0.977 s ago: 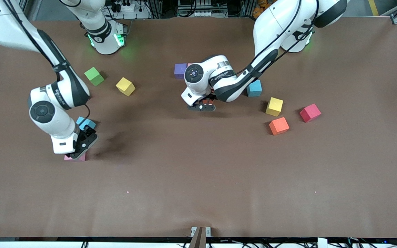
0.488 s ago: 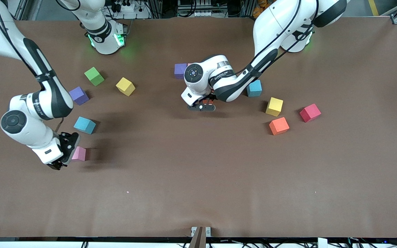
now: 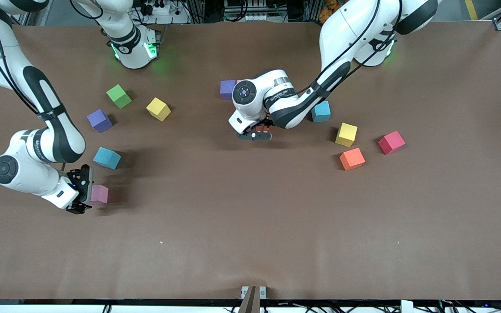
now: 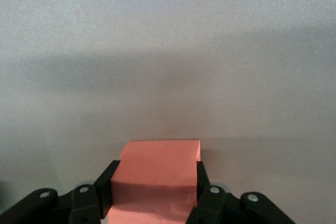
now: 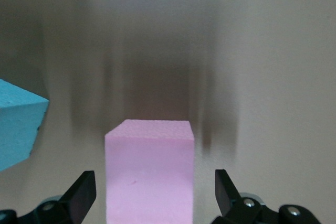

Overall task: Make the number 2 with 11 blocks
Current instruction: 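Grasp the pink cube beside the cyan cube with the right gripper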

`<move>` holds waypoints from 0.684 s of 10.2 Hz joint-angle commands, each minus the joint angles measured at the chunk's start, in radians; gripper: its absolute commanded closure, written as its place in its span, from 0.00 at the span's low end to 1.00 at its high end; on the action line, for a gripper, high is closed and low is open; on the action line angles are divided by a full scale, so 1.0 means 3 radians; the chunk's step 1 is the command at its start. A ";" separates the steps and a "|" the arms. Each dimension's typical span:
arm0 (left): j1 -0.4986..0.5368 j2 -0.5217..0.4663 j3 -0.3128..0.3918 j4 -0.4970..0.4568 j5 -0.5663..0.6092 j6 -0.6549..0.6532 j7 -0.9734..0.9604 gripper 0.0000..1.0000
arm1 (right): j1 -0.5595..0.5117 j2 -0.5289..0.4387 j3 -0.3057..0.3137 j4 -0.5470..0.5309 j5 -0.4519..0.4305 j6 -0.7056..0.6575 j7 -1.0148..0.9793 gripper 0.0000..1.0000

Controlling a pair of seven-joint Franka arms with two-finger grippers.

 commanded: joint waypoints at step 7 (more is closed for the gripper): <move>-0.0111 0.0004 0.0045 0.0086 0.0013 -0.0024 -0.0057 1.00 | 0.0175 0.0100 -0.0165 0.0084 0.0182 0.0025 0.0128 0.00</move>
